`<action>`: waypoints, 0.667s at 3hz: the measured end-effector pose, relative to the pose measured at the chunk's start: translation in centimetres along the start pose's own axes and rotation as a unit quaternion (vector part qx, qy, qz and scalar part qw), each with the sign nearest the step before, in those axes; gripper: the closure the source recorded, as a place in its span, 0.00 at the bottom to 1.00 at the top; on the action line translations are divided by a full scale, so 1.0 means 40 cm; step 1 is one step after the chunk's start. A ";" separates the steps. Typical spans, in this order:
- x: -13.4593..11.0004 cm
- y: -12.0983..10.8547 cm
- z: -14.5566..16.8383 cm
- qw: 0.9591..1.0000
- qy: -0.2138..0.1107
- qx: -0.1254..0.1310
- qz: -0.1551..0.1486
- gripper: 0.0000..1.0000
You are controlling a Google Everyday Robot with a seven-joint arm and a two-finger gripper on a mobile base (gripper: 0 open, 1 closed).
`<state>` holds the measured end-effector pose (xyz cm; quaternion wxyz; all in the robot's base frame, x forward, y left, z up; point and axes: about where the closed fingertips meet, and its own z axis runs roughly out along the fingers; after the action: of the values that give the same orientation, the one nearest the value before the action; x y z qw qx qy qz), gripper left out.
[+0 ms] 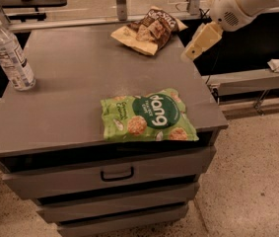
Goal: Pick brown chip bag
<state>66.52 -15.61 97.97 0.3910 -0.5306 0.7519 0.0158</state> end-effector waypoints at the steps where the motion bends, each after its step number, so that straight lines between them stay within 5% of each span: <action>1: -0.019 -0.017 0.045 0.999 -0.036 0.007 0.024 0.00; 2: -0.092 -0.076 0.178 0.991 -0.106 0.015 0.074 0.00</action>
Offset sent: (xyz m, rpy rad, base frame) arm 0.1509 0.0891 -0.0280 0.4842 -0.0929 -0.0790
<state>73.54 -10.91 96.44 0.4740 -0.4628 0.7438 0.0897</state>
